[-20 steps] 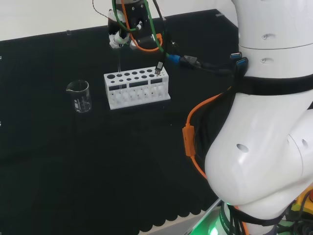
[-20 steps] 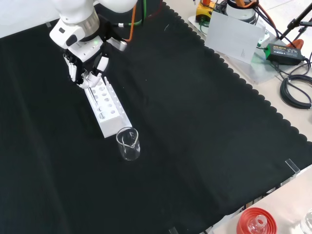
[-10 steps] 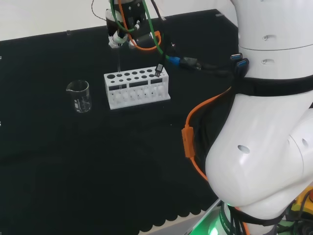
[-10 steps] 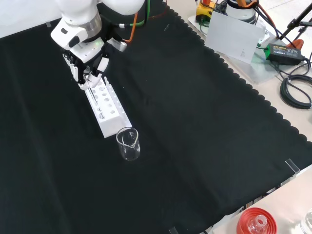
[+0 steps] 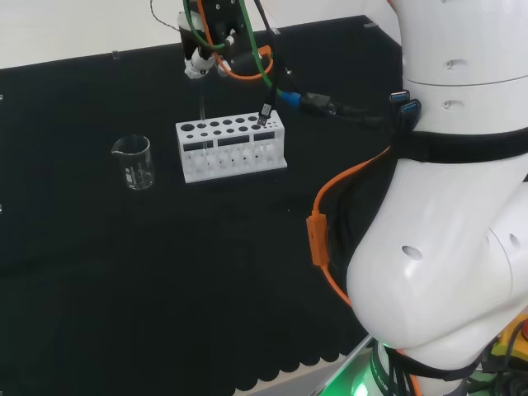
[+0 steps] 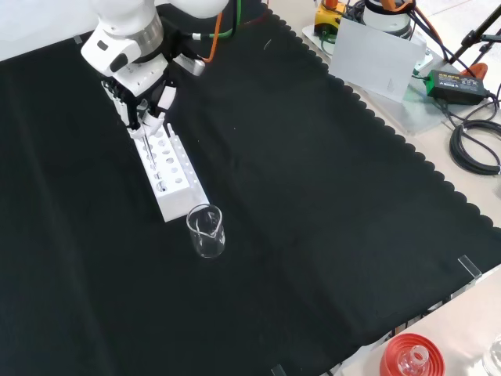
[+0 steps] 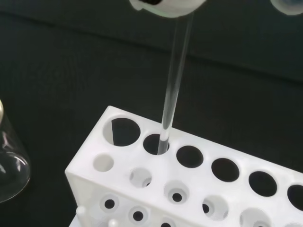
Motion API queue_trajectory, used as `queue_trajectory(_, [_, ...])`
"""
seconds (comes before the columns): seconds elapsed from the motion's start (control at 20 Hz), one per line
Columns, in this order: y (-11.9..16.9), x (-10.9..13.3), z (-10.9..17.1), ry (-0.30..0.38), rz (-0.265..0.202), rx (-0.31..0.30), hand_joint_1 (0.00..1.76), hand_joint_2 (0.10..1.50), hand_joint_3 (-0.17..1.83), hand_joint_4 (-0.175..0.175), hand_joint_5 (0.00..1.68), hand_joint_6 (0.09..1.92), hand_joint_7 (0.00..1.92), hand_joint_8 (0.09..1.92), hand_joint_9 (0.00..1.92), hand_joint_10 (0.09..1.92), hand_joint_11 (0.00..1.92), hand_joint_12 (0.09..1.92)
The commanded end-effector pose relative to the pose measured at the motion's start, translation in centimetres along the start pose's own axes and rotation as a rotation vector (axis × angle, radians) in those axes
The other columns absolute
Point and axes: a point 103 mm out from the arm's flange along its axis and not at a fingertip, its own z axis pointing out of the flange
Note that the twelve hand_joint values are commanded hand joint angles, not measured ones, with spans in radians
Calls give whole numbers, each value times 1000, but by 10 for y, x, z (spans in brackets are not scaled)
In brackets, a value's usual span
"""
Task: Take the glass rod from the white test tube rack.
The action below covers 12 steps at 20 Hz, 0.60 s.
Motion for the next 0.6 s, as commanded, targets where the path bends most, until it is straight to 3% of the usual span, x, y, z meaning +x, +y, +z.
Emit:
queue_trajectory(0.05, [-11,-2,-7,18,4,16,1334,1027,-175,-175,1367,145,1612,91,1726,339,1555,687])
queue_trajectory(0.6, [-40,5,-32,3,-8,7,1334,1027,-175,-175,1385,95,1610,101,1746,313,1567,679])
